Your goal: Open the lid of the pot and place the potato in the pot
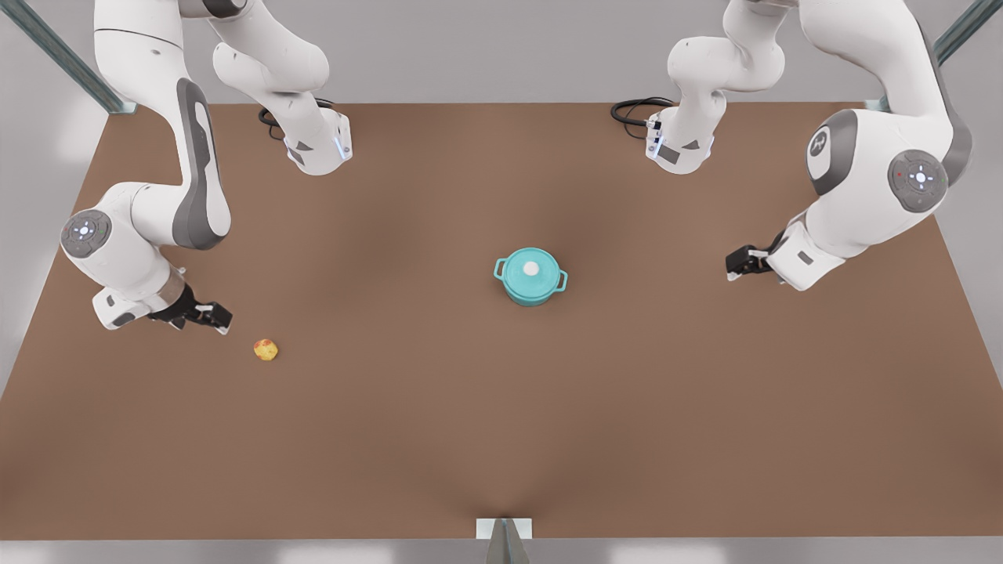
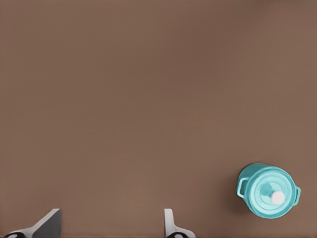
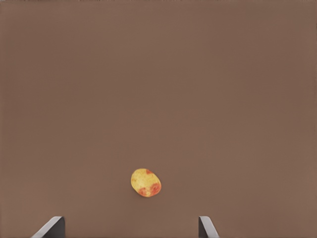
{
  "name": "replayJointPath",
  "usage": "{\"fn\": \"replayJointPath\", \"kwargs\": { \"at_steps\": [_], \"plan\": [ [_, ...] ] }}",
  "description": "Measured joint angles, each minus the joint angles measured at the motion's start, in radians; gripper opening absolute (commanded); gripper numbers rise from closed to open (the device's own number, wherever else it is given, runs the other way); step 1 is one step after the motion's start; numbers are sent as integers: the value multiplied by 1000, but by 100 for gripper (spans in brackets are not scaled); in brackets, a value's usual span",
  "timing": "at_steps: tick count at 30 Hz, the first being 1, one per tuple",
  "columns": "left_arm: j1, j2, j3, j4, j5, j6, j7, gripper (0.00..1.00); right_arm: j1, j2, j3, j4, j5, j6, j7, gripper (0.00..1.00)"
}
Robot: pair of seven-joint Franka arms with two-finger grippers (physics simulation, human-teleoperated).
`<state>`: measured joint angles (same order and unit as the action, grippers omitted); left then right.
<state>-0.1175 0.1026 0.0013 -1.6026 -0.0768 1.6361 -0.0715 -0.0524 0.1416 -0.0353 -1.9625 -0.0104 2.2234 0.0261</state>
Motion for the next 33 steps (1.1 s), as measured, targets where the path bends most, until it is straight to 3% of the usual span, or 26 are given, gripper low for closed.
{"fn": "replayJointPath", "kwargs": {
  "at_steps": [5,9,11,18,22,33],
  "plan": [
    [-40,116,-10,86,-3,8,-12,100,0,5,-1,0,-3,26,3,100],
    [-428,283,-25,153,37,88,-90,100,12,22,4,10,-101,35,-92,100],
    [-546,344,-33,186,44,133,-159,100,14,14,3,28,-126,24,-147,100],
    [-622,467,-30,115,31,279,-377,100,74,145,28,106,-139,-40,-299,100],
    [-658,401,-32,-93,32,447,-493,100,94,206,42,90,-135,-10,-363,100],
    [-664,398,-29,-208,102,636,-709,100,80,212,34,-74,-132,183,-496,100]
  ]
}}
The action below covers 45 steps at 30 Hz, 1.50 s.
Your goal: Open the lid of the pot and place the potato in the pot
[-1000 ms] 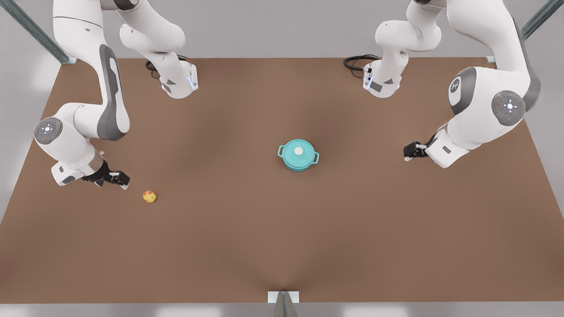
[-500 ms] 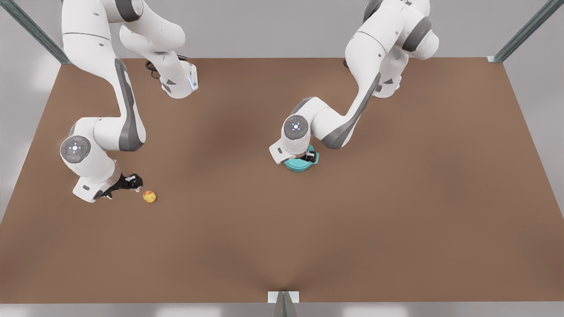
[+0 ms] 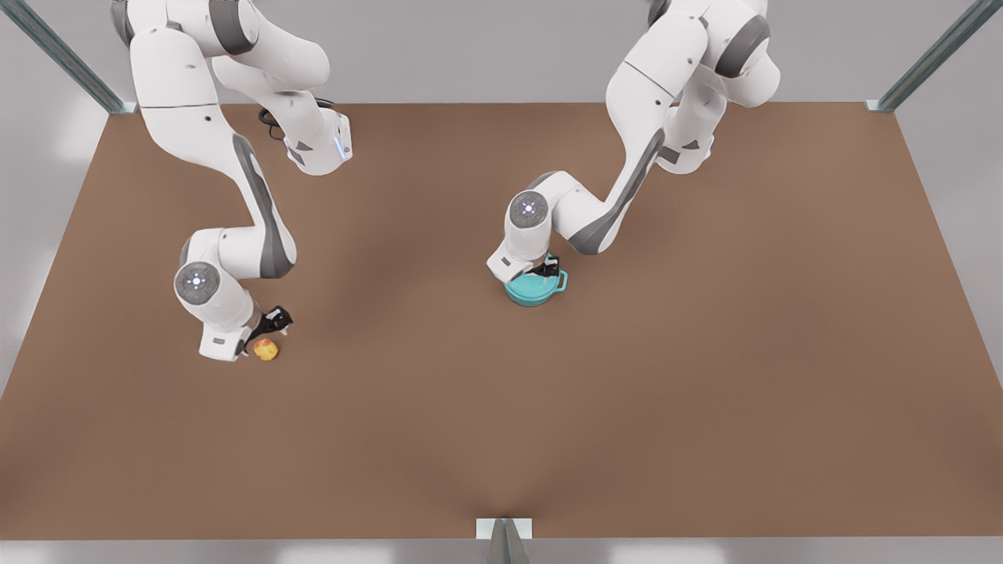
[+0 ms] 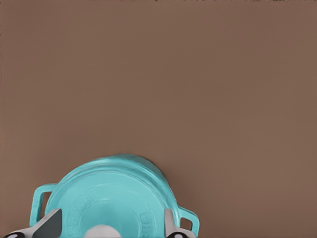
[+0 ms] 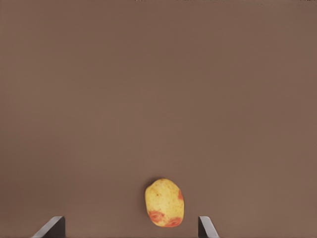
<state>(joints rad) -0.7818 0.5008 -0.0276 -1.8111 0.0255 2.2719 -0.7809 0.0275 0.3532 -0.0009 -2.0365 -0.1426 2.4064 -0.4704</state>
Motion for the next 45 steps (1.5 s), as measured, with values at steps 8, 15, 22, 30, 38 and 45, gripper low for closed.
{"fn": "replayJointPath", "kwargs": {
  "at_steps": [8,15,22,30,38,45],
  "plan": [
    [-28,-42,0,-108,15,68,-94,100,-33,77,-4,7,1,85,-58,100],
    [-31,-24,0,-113,16,104,-152,74,-43,104,-4,-10,1,110,-92,100],
    [-29,-21,2,-108,22,115,-202,36,-53,132,-4,-24,1,116,-118,100],
    [203,61,62,149,46,-4,-197,36,-63,163,-4,-15,-1,120,-139,100],
    [367,260,63,361,44,5,-55,100,-75,181,-4,-3,-3,125,-155,100],
    [446,27,87,387,-16,-169,102,100,-85,187,-4,-3,-3,137,-169,99]
  ]
}}
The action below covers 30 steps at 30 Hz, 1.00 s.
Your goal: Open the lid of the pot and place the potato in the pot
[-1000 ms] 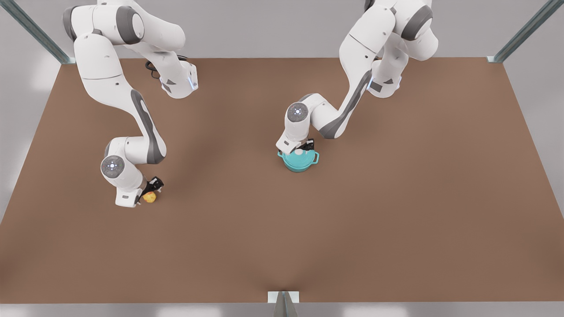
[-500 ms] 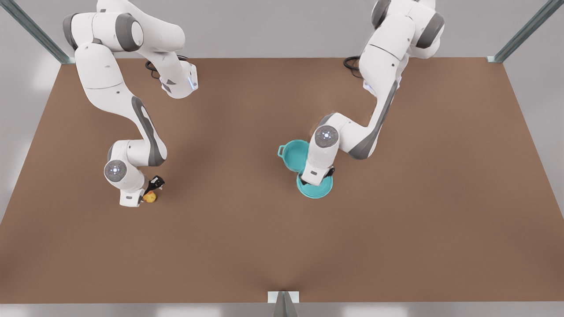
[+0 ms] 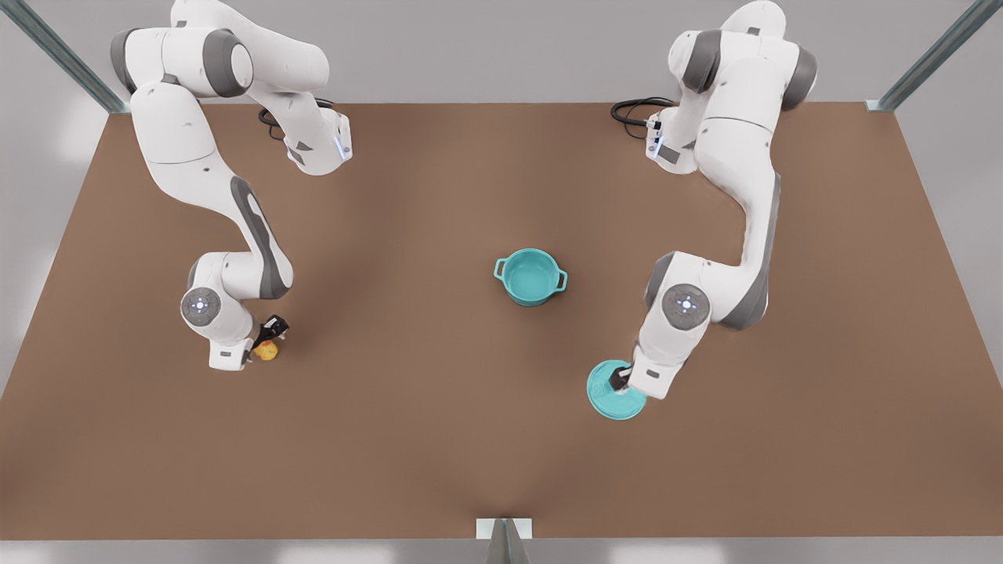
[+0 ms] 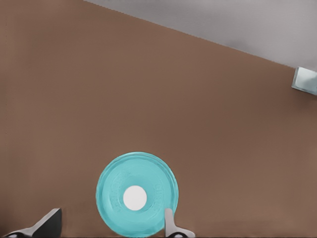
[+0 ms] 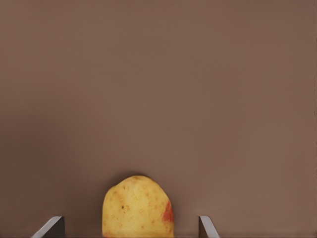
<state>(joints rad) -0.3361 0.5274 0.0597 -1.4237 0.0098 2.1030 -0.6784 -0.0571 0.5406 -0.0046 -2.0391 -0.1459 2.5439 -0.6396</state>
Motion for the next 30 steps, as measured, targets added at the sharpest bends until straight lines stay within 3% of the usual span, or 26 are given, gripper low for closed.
{"fn": "replayJointPath", "kwargs": {
  "at_steps": [2,3,6,10,11,22,30],
  "plan": [
    [106,-292,2,-188,-82,-91,73,100,-1,3,0,0,0,2,-4,87],
    [126,-335,1,-223,-99,-116,107,100,-2,4,0,1,0,3,-7,81],
    [169,-304,10,-198,-130,-170,202,100,-2,4,0,1,0,4,-14,76],
    [197,-193,16,-95,-146,-197,308,100,-2,3,1,2,1,5,-25,51],
    [204,-170,23,-65,-149,-201,331,100,-2,3,1,2,3,5,-28,49],
    [276,-152,40,-23,-166,-229,515,100,3,-61,21,4,12,-9,-72,45],
    [282,-151,38,-25,-166,-234,593,100,1,-115,148,34,15,-62,-116,46]
  ]
}}
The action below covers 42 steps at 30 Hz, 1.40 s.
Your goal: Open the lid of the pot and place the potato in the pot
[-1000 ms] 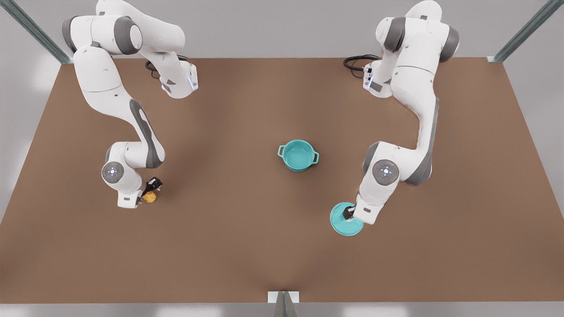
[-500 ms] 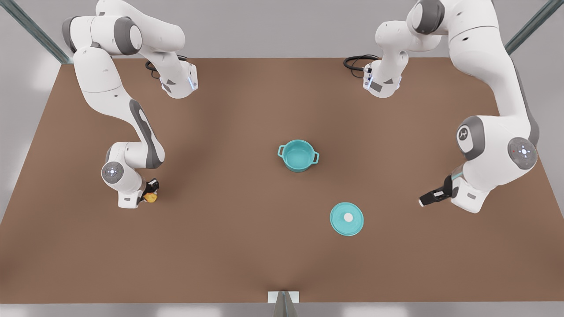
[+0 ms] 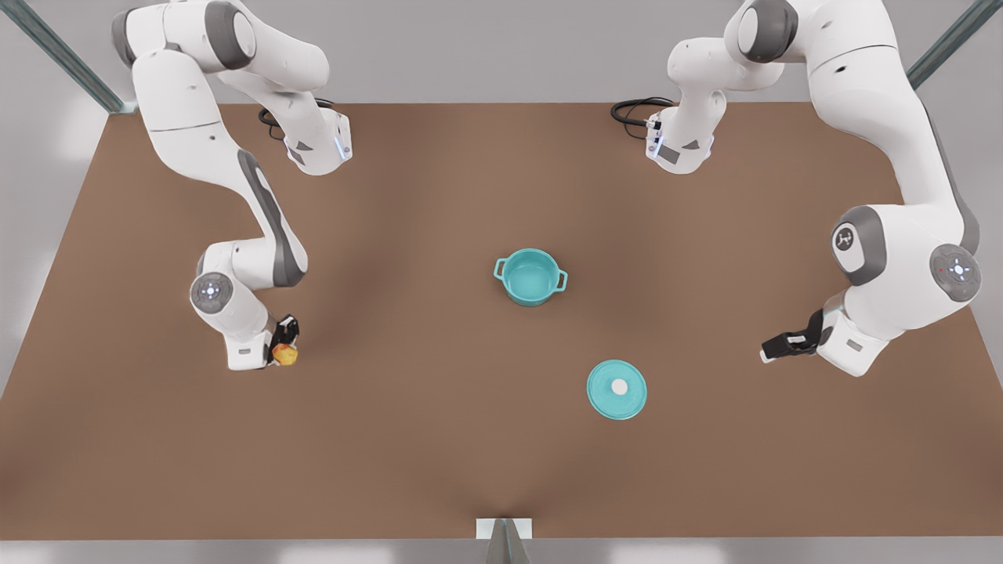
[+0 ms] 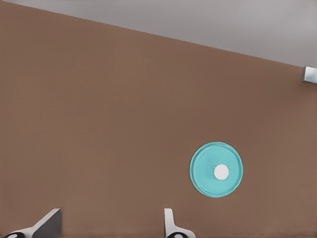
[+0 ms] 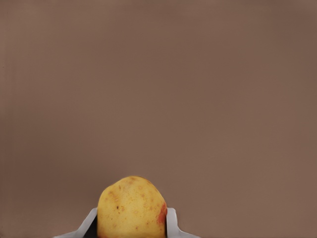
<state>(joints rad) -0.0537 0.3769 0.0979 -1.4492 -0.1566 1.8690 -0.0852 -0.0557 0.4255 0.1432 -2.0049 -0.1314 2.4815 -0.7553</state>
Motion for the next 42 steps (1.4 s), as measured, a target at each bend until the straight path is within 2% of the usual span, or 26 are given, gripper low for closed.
{"fn": "replayJointPath", "kwargs": {
  "at_steps": [13,15,27,36,40,42],
  "plan": [
    [9,4,-4,-5,8,1,70,100,9,-7,319,50,103,-40,-53,46],
    [8,4,-5,-6,9,2,77,100,51,-7,339,64,109,-42,-53,46],
    [5,5,-6,-4,12,5,104,100,297,-44,368,74,114,-102,130,46],
    [-65,9,-2,-4,46,7,110,100,473,104,365,290,114,-112,343,46],
    [-70,9,-1,-5,54,8,110,100,530,164,317,323,111,-105,419,46],
    [-73,9,-1,-6,58,8,110,100,588,195,265,340,111,-97,451,46]
  ]
}}
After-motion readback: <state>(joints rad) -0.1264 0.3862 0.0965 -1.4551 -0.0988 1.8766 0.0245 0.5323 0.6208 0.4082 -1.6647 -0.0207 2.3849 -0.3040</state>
